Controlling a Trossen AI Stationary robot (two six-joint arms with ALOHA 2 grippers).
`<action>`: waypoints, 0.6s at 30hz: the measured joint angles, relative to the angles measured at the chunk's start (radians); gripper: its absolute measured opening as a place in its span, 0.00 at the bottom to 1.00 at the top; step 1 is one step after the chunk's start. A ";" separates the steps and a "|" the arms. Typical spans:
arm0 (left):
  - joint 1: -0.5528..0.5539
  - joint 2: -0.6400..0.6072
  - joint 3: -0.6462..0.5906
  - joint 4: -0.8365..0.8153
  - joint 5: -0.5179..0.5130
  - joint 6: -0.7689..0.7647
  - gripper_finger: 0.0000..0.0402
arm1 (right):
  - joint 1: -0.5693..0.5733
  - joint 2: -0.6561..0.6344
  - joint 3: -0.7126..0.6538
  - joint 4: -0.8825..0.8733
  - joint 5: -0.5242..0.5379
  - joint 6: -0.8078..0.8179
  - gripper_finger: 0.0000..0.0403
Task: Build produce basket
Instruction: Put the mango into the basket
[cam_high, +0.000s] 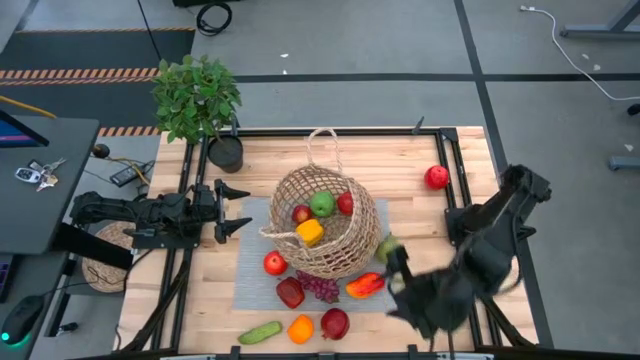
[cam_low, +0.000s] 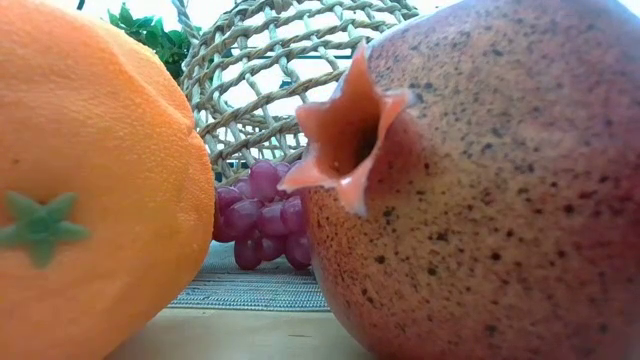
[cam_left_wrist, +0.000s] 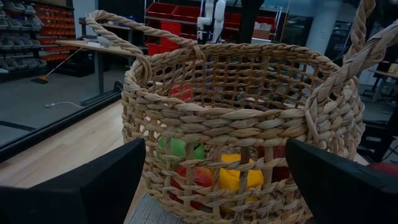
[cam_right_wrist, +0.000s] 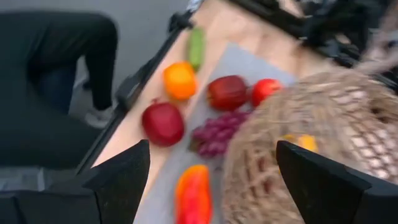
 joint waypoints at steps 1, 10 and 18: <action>0.000 0.000 0.000 0.000 0.000 0.000 0.98 | 0.016 0.012 -0.016 0.007 0.000 0.000 0.87; 0.000 0.000 0.000 0.000 0.000 0.000 0.98 | 0.050 0.024 -0.333 0.263 -0.028 0.037 0.87; 0.000 0.000 0.000 0.000 0.000 0.000 0.98 | 0.046 0.023 -0.642 0.684 0.118 0.018 0.87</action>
